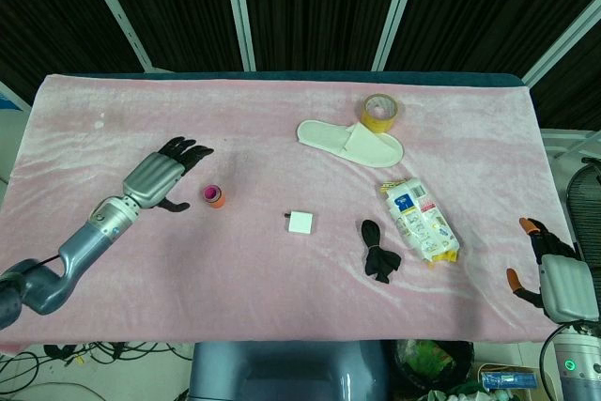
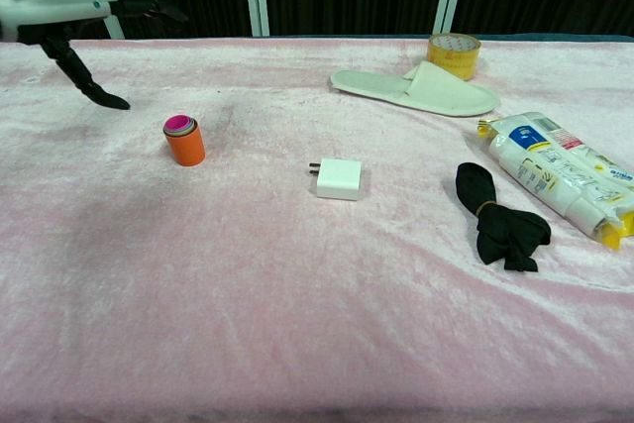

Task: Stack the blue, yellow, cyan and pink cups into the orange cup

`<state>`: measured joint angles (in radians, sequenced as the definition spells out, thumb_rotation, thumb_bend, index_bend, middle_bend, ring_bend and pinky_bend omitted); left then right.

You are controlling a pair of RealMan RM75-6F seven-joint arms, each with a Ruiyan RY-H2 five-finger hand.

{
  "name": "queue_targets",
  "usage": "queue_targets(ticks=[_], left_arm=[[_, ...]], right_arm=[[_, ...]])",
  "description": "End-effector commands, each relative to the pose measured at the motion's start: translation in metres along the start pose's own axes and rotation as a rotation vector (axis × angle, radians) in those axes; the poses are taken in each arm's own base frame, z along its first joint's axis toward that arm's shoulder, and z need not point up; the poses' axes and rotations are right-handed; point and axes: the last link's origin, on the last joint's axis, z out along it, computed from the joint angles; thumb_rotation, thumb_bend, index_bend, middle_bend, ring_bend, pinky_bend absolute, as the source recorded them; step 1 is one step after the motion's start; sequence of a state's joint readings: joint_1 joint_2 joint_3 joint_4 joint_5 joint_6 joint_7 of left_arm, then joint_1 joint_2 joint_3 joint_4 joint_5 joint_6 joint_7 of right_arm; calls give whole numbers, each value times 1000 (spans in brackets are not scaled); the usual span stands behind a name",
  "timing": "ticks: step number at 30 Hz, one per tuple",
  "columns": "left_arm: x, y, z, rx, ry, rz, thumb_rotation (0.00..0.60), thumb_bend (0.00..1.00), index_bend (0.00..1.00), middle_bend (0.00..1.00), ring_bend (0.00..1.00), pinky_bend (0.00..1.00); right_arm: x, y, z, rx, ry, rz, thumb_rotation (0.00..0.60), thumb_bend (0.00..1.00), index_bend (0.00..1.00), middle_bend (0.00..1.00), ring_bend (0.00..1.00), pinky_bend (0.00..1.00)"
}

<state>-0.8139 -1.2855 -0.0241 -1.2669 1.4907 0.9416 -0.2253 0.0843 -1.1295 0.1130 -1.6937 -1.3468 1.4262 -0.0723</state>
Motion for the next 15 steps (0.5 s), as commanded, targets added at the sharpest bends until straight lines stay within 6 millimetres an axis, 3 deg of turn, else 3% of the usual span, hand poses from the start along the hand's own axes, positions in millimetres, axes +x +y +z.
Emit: queue_targets(ticks=[1, 4, 5, 6, 8, 11, 15], left_arm=[[27, -9, -81, 127, 93, 59, 600, 161, 43, 86, 0, 0], [30, -10, -125, 200, 93, 39, 600, 161, 31, 85, 0, 0], [31, -9, -143, 226, 89, 32, 600, 161, 29, 84, 0, 0], [27, -10, -174, 275, 79, 4, 600, 161, 27, 83, 0, 0], [26, -5, -204, 286, 107, -27, 600, 161, 27, 82, 0, 0], [21, -2, -226, 283, 141, -36, 600, 161, 27, 82, 0, 0], [13, -2, -240, 290, 122, -16, 600, 161, 34, 82, 0, 0]], right_arm=[[1, -1, 0, 10, 6, -7, 600, 303, 144, 100, 172, 237], [1, -2, 0, 24, 15, -17, 600, 303, 145, 100, 172, 237], [2, -2, 0, 28, 18, -21, 600, 302, 145, 100, 171, 237], [3, -2, 0, 37, 27, -30, 600, 303, 144, 100, 171, 237], [3, -1, 1, 44, 32, -36, 600, 299, 144, 100, 171, 237], [2, -2, 1, 46, 29, -32, 600, 294, 139, 100, 171, 237], [1, -3, 0, 54, 26, -35, 600, 294, 137, 100, 171, 237]])
